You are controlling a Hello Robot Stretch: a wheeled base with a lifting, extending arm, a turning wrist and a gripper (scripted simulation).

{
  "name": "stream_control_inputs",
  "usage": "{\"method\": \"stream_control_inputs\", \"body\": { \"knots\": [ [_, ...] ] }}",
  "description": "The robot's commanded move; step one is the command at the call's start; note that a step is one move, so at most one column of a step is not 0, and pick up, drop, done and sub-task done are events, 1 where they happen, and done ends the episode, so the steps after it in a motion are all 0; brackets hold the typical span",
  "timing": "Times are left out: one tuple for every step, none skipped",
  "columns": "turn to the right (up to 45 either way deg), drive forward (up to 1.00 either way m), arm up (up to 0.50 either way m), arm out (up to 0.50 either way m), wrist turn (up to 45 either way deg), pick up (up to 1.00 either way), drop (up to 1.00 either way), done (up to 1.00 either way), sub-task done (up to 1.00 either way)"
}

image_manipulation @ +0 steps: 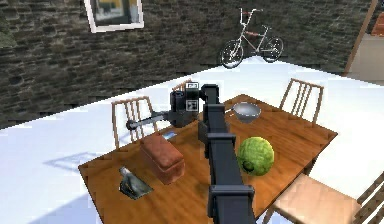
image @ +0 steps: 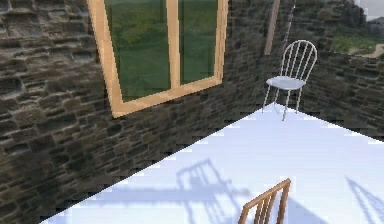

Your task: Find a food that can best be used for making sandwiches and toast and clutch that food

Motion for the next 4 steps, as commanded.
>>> {"method": "stream_control_inputs", "body": {
  "knots": [
    [0.0, 0.0, 0.0, 0.0, 15.0, 0.0, 0.0, 0.0, 0.0],
    [0.0, 0.0, -0.3, 0.0, 0.0, 0.0, 0.0, 0.0, 0.0],
    [0.0, 0.0, 0.0, 0.0, 0.0, 1.0, 0.0, 0.0, 0.0],
    [0.0, 0.0, 0.1, 0.0, 0.0, 0.0, 0.0, 0.0, 0.0]
  ]
}}
